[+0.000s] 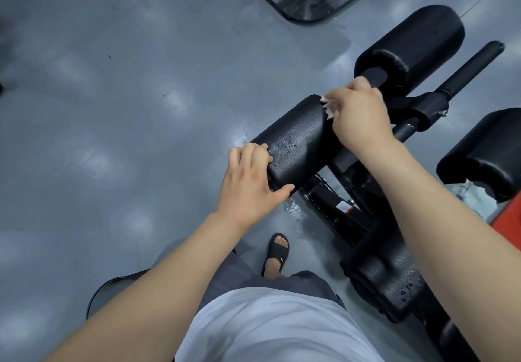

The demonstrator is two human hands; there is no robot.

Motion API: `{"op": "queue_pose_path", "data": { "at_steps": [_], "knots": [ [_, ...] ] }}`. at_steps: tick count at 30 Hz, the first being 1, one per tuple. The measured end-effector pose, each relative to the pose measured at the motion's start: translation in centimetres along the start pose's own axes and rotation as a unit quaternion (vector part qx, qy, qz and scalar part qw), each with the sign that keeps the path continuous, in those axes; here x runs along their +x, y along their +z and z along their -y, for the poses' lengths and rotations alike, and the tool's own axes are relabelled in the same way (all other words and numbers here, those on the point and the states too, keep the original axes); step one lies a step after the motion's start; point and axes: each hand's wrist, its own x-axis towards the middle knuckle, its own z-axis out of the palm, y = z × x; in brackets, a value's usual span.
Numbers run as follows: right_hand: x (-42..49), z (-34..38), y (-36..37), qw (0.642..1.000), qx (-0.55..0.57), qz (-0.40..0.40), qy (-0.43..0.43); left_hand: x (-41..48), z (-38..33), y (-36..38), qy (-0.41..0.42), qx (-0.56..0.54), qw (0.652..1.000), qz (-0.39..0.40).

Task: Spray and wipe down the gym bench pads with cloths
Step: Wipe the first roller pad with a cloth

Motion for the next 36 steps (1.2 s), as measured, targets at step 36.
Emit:
{"op": "queue_pose_path", "data": {
  "at_steps": [36],
  "knots": [
    [-4.9, 4.7, 0.0, 0.979, 0.004, 0.078, -0.190, -0.7, 1.3, -1.2, -0.036, -0.134, 0.989, 0.052]
  ]
}}
